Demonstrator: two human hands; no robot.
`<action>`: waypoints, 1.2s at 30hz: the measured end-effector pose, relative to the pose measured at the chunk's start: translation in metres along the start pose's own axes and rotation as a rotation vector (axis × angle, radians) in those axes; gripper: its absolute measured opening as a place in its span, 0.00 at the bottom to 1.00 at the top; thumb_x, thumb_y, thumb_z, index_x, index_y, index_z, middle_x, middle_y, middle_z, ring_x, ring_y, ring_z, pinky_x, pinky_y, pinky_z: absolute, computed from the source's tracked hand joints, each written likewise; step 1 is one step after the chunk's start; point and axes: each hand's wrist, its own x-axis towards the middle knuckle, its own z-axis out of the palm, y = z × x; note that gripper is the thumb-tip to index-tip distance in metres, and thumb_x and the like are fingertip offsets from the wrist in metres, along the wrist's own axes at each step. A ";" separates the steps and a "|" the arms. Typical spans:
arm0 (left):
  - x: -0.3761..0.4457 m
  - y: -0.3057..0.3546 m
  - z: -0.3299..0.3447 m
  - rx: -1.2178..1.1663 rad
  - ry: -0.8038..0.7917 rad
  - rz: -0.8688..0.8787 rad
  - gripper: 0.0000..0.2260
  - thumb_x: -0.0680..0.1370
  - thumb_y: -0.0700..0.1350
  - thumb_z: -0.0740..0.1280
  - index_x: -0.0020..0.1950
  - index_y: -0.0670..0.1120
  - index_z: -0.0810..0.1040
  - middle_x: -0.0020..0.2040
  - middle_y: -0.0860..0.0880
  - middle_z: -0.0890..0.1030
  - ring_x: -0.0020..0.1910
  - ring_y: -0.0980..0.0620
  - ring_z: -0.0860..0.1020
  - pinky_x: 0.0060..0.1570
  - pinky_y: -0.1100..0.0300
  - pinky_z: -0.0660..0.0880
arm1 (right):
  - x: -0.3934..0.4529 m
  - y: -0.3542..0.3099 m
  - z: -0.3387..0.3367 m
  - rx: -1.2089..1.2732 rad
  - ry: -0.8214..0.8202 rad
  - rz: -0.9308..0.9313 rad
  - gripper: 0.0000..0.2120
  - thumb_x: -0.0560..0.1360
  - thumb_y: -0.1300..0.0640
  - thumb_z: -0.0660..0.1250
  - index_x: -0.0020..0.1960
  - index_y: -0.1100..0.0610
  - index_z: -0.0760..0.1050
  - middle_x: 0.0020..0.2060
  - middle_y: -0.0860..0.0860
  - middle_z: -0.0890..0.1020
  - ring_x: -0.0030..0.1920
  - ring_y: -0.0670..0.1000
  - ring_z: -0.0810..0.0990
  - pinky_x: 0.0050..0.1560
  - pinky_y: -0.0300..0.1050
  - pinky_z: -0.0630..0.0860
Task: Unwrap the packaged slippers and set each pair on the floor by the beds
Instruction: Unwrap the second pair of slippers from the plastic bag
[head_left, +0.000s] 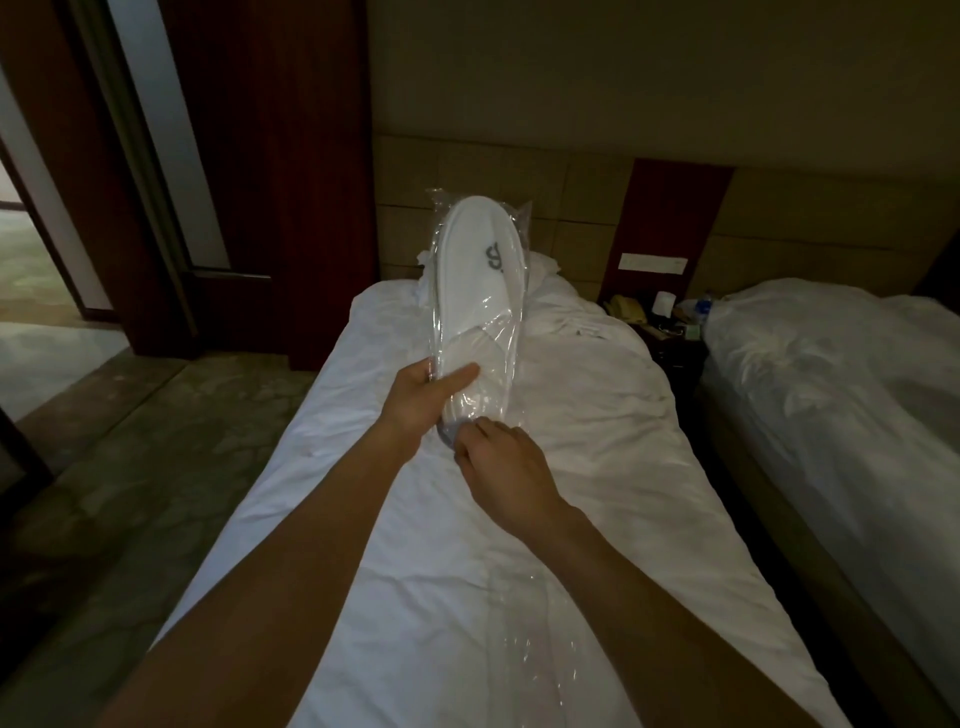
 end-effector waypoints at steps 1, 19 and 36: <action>0.000 0.000 0.000 -0.003 0.001 -0.005 0.06 0.73 0.44 0.75 0.48 0.47 0.83 0.39 0.53 0.87 0.37 0.57 0.85 0.33 0.65 0.79 | -0.003 -0.001 0.000 -0.013 -0.007 -0.002 0.07 0.75 0.64 0.66 0.52 0.60 0.79 0.45 0.56 0.84 0.44 0.57 0.82 0.44 0.47 0.73; -0.001 -0.010 -0.007 -0.113 0.094 -0.073 0.12 0.74 0.49 0.73 0.56 0.48 0.80 0.53 0.46 0.85 0.51 0.47 0.82 0.30 0.65 0.78 | -0.017 0.007 0.014 1.314 0.145 0.813 0.07 0.77 0.54 0.68 0.53 0.55 0.75 0.47 0.56 0.83 0.40 0.50 0.85 0.40 0.41 0.79; -0.011 -0.024 -0.007 -0.180 0.181 -0.102 0.19 0.74 0.57 0.71 0.58 0.46 0.80 0.56 0.43 0.84 0.57 0.43 0.82 0.55 0.48 0.79 | -0.012 0.003 0.009 1.688 0.103 0.830 0.14 0.75 0.60 0.70 0.60 0.58 0.75 0.51 0.60 0.84 0.42 0.56 0.87 0.43 0.46 0.82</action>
